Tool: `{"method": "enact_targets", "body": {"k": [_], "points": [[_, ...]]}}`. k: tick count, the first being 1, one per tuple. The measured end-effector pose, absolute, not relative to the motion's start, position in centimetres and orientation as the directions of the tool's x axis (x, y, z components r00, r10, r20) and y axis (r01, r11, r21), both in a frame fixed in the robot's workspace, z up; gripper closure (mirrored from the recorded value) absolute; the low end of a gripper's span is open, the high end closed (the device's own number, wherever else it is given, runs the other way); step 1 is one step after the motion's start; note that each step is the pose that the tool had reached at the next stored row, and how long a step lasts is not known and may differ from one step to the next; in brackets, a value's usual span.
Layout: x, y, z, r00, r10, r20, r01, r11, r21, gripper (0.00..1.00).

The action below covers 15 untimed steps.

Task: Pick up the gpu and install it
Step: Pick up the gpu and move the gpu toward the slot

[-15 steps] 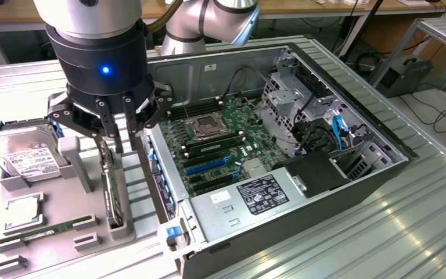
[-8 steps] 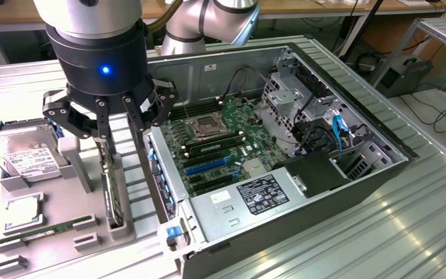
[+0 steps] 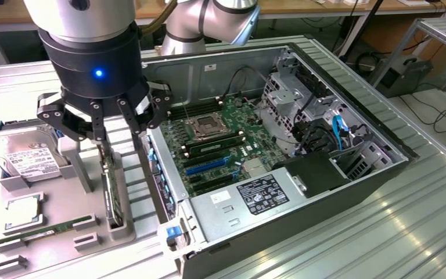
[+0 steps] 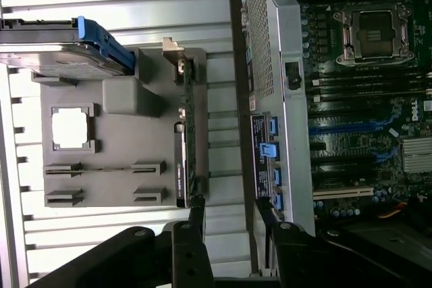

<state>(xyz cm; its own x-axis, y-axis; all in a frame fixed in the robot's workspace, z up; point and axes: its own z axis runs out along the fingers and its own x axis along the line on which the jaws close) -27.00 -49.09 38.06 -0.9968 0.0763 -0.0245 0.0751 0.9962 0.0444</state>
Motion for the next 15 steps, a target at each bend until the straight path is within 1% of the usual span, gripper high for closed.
{"method": "enact_targets", "body": {"k": [15], "points": [[-27.6,-49.05,37.49,-0.997,0.076,-0.024,0.075,0.996,0.044,0.58]]}}
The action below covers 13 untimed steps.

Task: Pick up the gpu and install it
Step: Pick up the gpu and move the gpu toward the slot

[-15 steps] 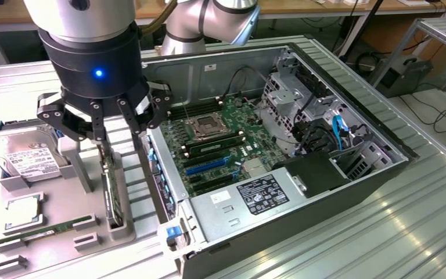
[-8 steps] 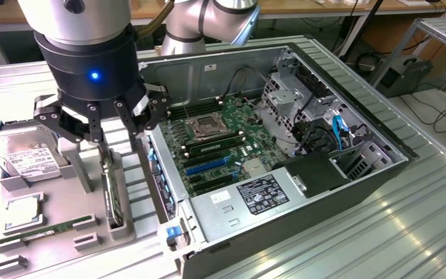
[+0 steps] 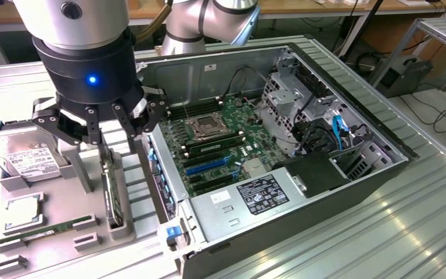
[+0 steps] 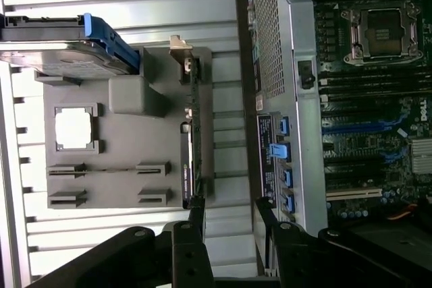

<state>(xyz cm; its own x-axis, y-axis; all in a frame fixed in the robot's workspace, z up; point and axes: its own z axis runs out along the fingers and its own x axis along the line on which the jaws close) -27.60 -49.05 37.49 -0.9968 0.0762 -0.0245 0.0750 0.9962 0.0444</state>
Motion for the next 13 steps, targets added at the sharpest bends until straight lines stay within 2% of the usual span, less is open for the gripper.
{"method": "enact_targets", "body": {"k": [13], "points": [[-27.73,-49.05,36.89,-0.997,0.076,-0.024,0.075,0.996,0.044,0.58]]}}
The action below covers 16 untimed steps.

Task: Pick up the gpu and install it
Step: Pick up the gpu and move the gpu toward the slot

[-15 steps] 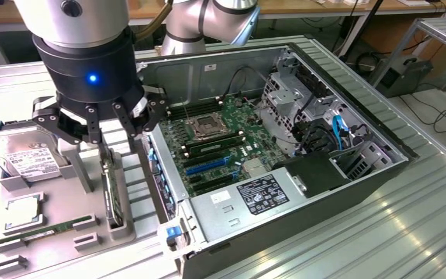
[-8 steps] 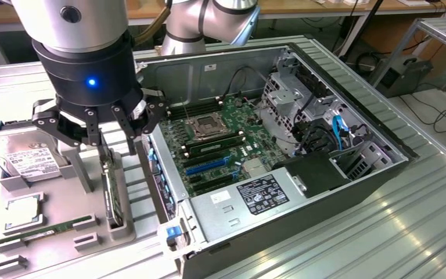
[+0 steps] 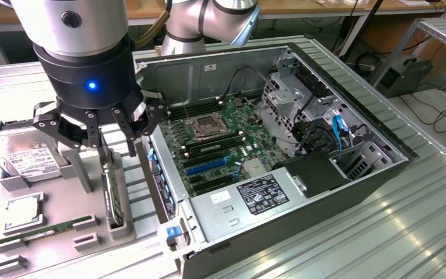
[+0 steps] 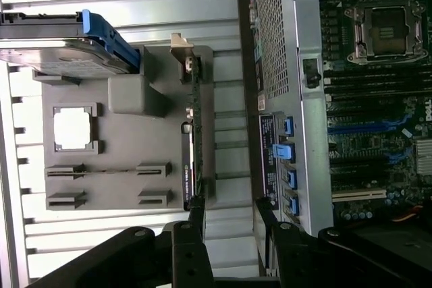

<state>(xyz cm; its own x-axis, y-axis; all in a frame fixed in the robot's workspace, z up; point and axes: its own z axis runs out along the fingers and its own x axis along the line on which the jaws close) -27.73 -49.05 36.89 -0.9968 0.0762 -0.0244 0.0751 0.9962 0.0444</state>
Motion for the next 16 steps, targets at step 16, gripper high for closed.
{"method": "enact_targets", "body": {"k": [16], "points": [[-27.74,-49.05,36.35,-0.997,0.076,-0.024,0.075,0.996,0.044,0.58]]}}
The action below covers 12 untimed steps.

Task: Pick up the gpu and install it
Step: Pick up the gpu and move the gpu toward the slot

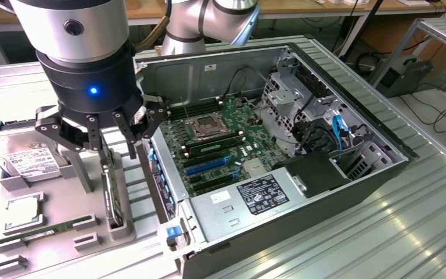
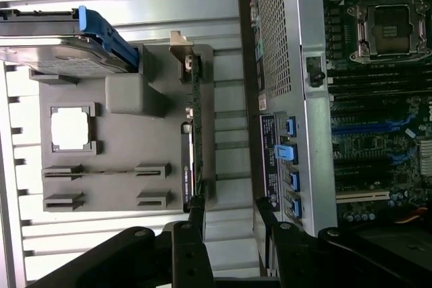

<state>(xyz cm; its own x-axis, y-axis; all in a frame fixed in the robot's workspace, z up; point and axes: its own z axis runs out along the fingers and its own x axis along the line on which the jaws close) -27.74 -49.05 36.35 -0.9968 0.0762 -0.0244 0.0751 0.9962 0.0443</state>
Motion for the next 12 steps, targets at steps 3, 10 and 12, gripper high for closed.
{"method": "enact_targets", "body": {"k": [3,10,12], "points": [[-27.74,-49.05,36.23,-0.997,0.076,-0.024,0.075,0.996,0.044,0.58],[-27.77,-49.05,35.94,-0.997,0.076,-0.024,0.075,0.996,0.044,0.58],[-27.8,-49.05,35.86,-0.997,0.076,-0.024,0.075,0.996,0.044,0.58]]}}
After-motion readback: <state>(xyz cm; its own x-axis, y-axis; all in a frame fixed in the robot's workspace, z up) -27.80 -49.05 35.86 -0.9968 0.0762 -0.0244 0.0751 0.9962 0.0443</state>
